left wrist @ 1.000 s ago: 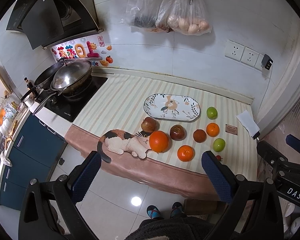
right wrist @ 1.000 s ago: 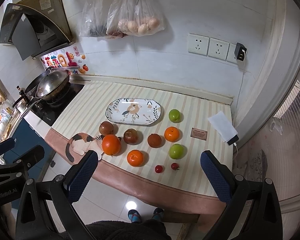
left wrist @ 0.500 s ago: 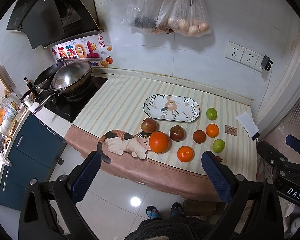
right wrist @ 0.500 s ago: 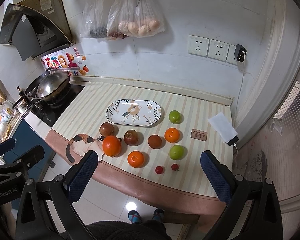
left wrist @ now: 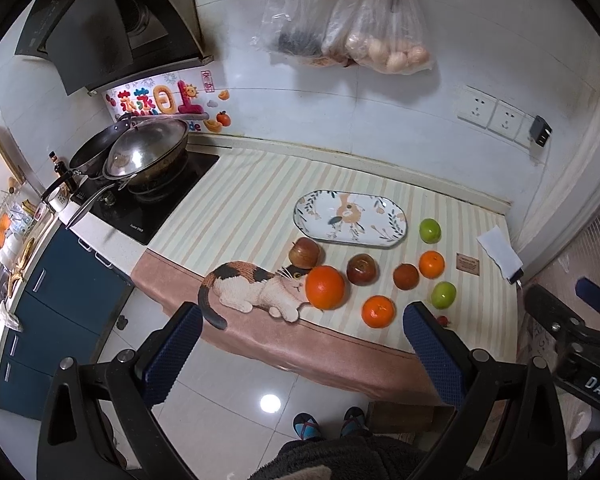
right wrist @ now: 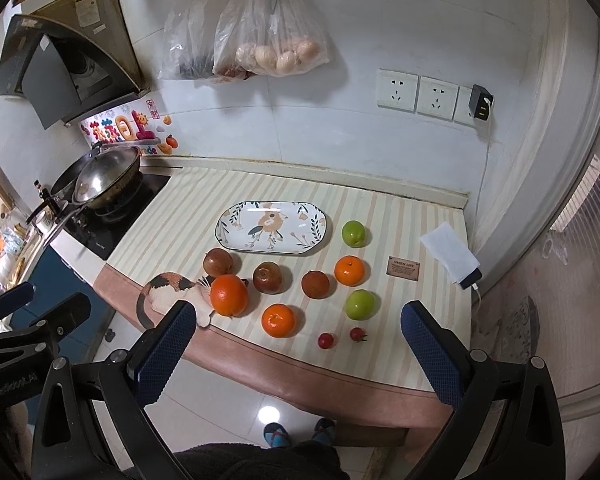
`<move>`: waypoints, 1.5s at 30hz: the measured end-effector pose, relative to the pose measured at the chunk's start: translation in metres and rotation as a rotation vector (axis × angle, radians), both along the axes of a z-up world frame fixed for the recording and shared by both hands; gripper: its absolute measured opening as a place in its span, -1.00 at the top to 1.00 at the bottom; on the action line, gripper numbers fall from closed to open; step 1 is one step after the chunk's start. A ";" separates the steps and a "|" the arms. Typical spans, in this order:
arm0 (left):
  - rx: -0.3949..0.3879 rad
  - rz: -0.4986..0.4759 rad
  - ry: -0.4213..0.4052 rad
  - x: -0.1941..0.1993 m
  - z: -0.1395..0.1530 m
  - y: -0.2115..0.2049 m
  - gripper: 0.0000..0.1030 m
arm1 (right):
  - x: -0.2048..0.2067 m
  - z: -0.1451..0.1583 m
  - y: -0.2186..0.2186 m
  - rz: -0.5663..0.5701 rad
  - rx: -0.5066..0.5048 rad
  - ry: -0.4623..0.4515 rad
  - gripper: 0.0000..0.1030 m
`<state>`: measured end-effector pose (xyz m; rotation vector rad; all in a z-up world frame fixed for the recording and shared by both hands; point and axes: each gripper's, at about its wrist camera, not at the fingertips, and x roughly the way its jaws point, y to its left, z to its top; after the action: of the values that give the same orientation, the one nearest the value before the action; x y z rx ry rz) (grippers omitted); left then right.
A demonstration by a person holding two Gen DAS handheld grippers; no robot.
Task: Organize fruits
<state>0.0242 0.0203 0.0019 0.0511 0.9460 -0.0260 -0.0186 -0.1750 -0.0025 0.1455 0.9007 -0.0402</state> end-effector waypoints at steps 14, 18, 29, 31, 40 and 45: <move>0.040 0.018 0.210 0.114 -0.107 0.037 -0.99 | 0.075 -0.105 0.009 -0.047 0.105 0.153 -1.00; 0.002 -0.008 0.367 0.155 -0.161 0.027 -0.99 | 0.106 -0.163 0.000 -0.065 0.176 0.248 -1.00; -0.044 0.001 0.685 0.218 -0.293 -0.019 -0.97 | 0.189 -0.270 -0.031 -0.083 0.231 0.445 -1.00; -0.048 0.001 0.719 0.222 -0.307 -0.023 -0.97 | 0.200 -0.281 -0.035 -0.084 0.236 0.465 -1.00; -0.069 0.010 0.764 0.226 -0.344 -0.041 -0.70 | 0.234 -0.312 -0.044 -0.086 0.248 0.551 -0.99; -0.055 0.012 0.725 0.225 -0.350 -0.048 -0.50 | 0.240 -0.323 -0.045 -0.082 0.251 0.587 -0.95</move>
<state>0.2493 -0.0282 -0.3480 -0.0180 1.6699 -0.0619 0.2214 -0.2195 -0.3255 0.4194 1.4856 -0.0470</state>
